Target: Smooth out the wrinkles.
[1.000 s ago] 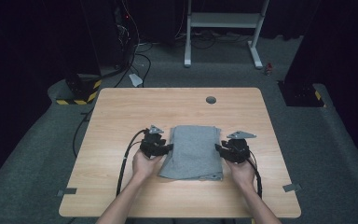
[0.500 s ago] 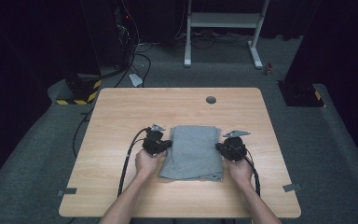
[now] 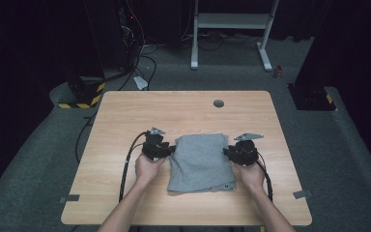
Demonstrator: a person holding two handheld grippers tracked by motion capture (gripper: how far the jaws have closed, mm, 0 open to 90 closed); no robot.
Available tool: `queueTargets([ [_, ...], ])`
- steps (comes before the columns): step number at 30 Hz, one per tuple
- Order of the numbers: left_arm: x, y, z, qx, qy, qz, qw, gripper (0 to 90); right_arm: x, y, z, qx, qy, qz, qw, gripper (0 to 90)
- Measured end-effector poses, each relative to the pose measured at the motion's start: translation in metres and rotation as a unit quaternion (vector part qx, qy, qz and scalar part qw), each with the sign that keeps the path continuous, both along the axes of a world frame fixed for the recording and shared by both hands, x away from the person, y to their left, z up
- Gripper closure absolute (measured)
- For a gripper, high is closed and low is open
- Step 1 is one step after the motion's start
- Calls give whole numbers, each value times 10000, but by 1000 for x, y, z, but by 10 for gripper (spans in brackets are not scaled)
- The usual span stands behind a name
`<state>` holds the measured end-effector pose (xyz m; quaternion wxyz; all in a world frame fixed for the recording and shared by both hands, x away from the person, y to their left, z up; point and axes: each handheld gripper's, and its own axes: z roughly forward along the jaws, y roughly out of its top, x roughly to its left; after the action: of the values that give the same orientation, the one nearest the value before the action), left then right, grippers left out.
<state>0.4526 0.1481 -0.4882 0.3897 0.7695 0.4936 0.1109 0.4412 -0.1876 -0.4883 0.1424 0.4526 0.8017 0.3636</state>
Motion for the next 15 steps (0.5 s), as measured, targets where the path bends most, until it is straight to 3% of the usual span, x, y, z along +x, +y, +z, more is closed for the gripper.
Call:
queueTargets([
  [5, 21, -14, -6, 186, 95, -32, 9998, 579, 8, 7, -2, 39, -9, -34, 10000, 671],
  [10, 34, -28, -17, 470, 218, -133, 9986, 732, 13, 12, -10, -68, 144, 63, 9999, 814],
  [12, 34, -38, -19, 1022, 67, -187, 9946, 899, 13, 15, -11, -212, 92, 108, 9997, 857],
  [14, 35, -43, -19, 1301, -37, -170, 9913, 900, 13, 17, -11, -346, 50, 114, 9993, 865],
  [15, 36, -44, -18, 1655, -150, -61, 9861, 900, 13, 17, -11, -381, 40, 103, 9992, 866],
])
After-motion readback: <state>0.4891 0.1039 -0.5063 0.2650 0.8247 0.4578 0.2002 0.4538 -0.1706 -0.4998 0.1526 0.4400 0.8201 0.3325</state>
